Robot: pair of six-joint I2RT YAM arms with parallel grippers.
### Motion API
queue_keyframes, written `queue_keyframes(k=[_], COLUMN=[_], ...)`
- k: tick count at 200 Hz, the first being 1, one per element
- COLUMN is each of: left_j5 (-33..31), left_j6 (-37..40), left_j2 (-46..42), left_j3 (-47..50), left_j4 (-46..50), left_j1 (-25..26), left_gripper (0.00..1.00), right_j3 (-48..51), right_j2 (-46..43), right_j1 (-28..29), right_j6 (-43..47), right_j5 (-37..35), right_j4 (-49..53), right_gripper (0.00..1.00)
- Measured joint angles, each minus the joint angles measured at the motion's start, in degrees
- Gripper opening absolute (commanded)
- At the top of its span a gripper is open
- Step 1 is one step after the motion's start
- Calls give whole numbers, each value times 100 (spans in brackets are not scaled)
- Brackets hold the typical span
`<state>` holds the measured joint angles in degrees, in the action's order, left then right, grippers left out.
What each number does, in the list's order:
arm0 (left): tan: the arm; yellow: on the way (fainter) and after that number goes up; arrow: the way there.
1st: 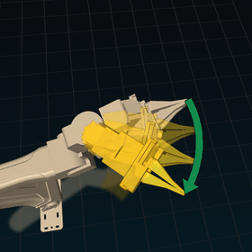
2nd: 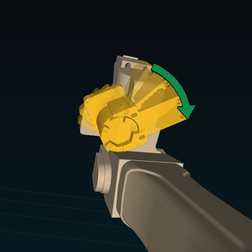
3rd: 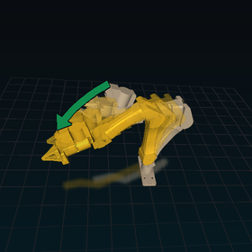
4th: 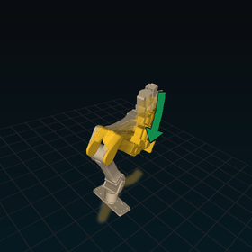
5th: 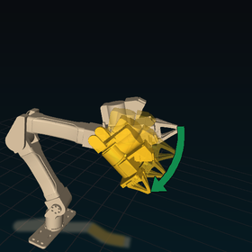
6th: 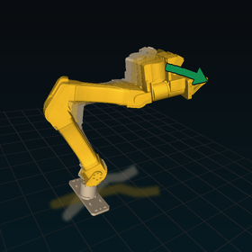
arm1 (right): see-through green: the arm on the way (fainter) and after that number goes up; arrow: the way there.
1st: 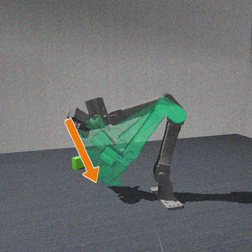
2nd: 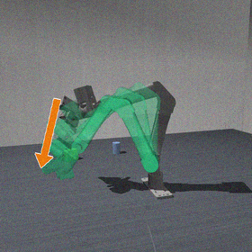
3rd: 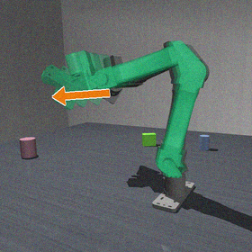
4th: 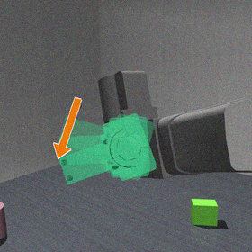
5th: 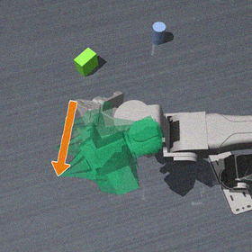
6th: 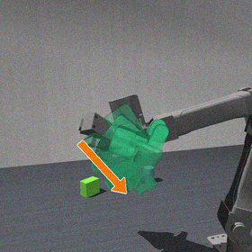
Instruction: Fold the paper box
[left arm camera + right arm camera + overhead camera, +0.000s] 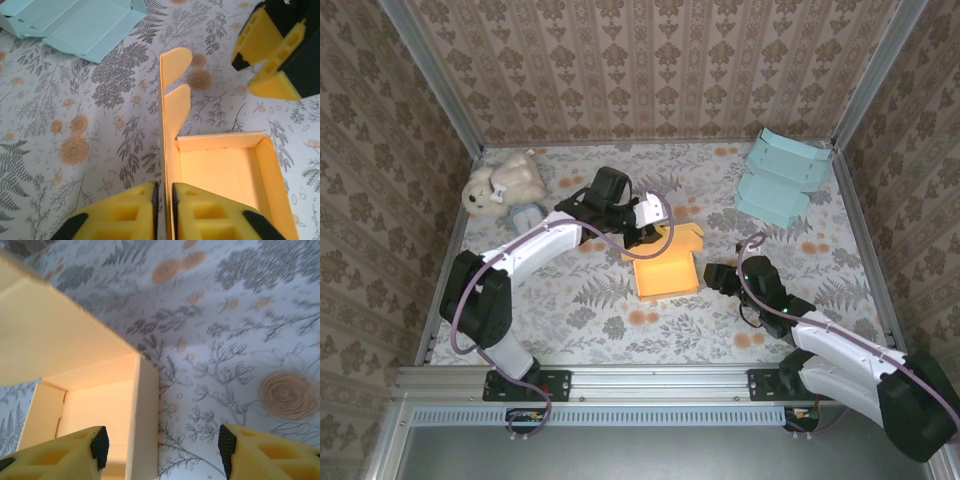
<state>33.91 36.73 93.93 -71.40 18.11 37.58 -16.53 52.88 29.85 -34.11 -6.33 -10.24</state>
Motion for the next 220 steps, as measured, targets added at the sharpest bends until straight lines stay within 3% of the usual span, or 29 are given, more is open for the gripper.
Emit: queue_keyframes(k=[67,104,220], left_j5=[-26,-44,42], left_j6=[105,149,229], left_j2=[-2,-2,-2], left_j3=[-39,-81,-92], left_j4=[195,275,339], left_j1=[197,286,284], left_gripper=[6,2,2], right_j3=[-57,-238,-256], right_j2=[-28,391,1502], right_j1=[-37,-240,-391], right_j6=[498,999,1818], right_j5=[-1137,-1248,813], right_j4=[254,-66,-1617], right_gripper=[65,65,60])
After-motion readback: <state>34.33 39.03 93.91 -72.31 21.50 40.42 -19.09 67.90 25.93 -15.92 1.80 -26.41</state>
